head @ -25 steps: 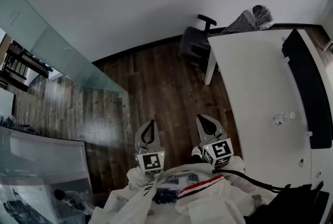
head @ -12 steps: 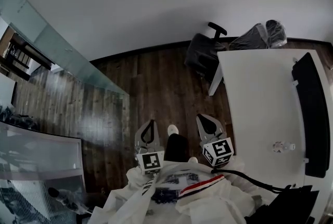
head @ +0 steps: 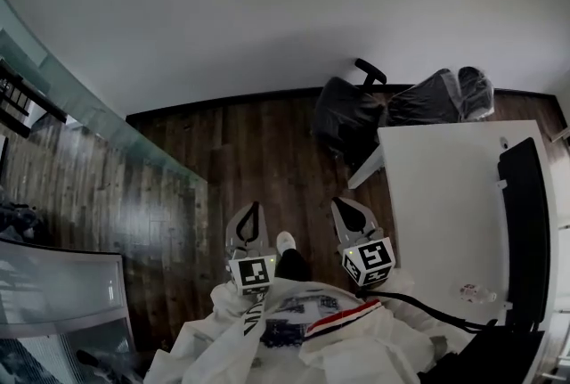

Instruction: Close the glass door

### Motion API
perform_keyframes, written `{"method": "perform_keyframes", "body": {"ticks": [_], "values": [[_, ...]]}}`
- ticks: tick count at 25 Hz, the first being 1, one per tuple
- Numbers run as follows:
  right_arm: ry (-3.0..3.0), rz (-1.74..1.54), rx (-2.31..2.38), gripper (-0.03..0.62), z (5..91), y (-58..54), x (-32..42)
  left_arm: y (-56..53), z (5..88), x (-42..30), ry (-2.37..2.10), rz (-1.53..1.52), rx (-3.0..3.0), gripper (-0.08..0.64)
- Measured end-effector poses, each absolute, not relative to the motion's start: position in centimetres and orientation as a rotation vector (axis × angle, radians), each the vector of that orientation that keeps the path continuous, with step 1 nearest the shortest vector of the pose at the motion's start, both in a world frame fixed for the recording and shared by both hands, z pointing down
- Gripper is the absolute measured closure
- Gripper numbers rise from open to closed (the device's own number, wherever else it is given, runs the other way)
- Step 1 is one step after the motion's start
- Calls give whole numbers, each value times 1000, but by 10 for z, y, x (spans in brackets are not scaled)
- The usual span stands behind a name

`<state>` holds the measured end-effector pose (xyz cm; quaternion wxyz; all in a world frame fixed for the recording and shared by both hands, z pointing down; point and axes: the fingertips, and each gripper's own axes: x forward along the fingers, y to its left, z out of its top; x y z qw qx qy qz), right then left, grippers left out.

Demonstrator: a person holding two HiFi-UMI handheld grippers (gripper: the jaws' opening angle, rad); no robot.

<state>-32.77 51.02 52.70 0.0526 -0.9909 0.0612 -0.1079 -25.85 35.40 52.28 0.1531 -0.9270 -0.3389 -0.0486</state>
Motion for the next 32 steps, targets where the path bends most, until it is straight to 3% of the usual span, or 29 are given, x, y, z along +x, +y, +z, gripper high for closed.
{"method": "perform_keyframes", "body": {"ticks": [12,24,32], "values": [[240,-293,-3024,589,525,492,-174,329,534,-116,-912,-135,-2667,558],[322,-365,-2999,589,542,509,-80,327,554,-22,-775,-216,-2711,558],[578,-346,-2954,589,536,529,57,367,545,71,-646,-235,-2734,558]]}}
